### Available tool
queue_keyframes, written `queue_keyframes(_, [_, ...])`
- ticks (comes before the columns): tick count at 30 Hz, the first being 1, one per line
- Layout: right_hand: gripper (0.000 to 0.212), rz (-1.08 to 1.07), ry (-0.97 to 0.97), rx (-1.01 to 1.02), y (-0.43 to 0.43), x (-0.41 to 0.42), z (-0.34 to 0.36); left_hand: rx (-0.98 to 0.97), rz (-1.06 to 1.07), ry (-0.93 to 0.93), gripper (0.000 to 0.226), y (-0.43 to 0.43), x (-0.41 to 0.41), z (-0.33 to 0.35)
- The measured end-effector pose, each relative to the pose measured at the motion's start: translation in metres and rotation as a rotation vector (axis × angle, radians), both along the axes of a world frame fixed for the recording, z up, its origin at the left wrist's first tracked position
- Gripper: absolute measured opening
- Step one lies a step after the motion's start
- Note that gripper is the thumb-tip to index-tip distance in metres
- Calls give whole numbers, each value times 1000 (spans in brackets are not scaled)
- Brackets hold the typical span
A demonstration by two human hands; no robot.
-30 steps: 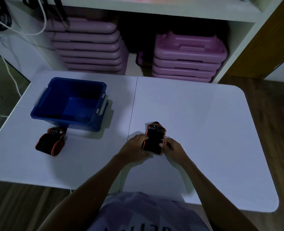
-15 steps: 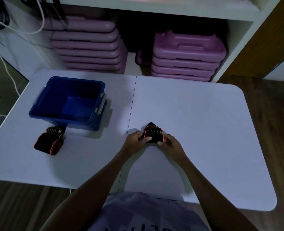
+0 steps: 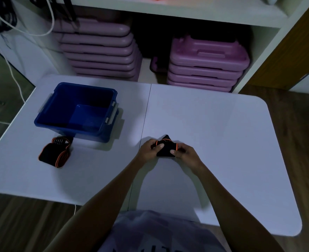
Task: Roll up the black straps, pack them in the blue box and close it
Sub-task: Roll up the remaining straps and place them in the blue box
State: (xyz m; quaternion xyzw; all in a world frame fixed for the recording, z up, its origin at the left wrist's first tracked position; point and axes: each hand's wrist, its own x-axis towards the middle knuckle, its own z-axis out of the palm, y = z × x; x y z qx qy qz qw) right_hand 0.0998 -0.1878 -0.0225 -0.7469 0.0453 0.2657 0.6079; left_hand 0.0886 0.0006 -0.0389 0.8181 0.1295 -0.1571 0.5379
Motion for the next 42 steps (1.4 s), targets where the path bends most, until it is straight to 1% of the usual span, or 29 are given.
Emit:
queue_keyframes(3, [22, 18, -90, -65, 1, -4, 0, -51, 79, -37, 22, -1, -12, -1])
queue_keyframes(6, [26, 56, -124, -88, 17, 4, 14, -60, 160, -121, 22, 4, -12, 21])
queue_keyframes(9, [22, 7, -179, 9, 50, 26, 54, -25, 256, -255, 26, 28, 9, 65])
queue_keyframes(12, [25, -44, -272, 128, 94, 54, 99, -95, 413, -444, 24, 75, 24, 113])
queue_keyframes(13, [22, -42, -305, 160, 112, 63, 111, -70, 474, -500, 23, 97, 23, 124])
queue_keyframes(14, [17, -33, -329, 185, 130, 70, 123, 30, 535, -566, 22, 122, 20, 132])
queue_keyframes(15, [14, -21, -347, 204, 149, 78, 132, 185, 589, -615, 23, 149, 15, 135])
queue_keyframes(16, [11, -1, -363, 213, 170, 84, 140, 353, 631, -621, 25, 178, 10, 132])
queue_keyframes(17, [11, 24, -379, 203, 190, 89, 145, 506, 661, -557, 29, 206, 4, 127])
queue_keyframes(19, [18, 88, -394, 130, 231, 95, 149, 696, 651, -291, 49, 254, -9, 110])
queue_keyframes(21, [28, 162, -402, 27, 272, 95, 143, 757, 544, -44, 68, 284, -24, 93])
queue_keyframes(22, [32, 207, -428, -30, 292, 95, 136, 759, 489, 6, 74, 293, -30, 86])
queue_keyframes(24, [36, 319, -491, -151, 330, 95, 119, 735, 435, 8, 79, 299, -38, 74])
queue_keyframes(26, [36, 412, -518, -268, 364, 97, 100, 721, 436, -20, 80, 298, -38, 69])
queue_keyframes(28, [36, 456, -544, -407, 392, 100, 85, 714, 451, -33, 83, 296, -37, 66])
queue_keyframes(31, [36, 410, -629, -602, 427, 102, 70, 706, 441, -39, 85, 300, -35, 60])
queue_keyframes(33, [38, 359, -653, -663, 443, 102, 62, 702, 429, -45, 85, 303, -36, 55])
queue_keyframes(35, [39, 327, -639, -662, 451, 100, 56, 690, 429, -48, 86, 302, -37, 53])
queue_keyframes(37, [36, 305, -580, -614, 457, 100, 51, 673, 433, -65, 85, 302, -38, 53])
queue_keyframes(39, [32, 330, -509, -565, 458, 104, 49, 642, 431, -84, 83, 302, -37, 54])
queue_keyframes(42, [38, 400, -448, -492, 450, 110, 46, 612, 433, -103, 83, 302, -36, 56])
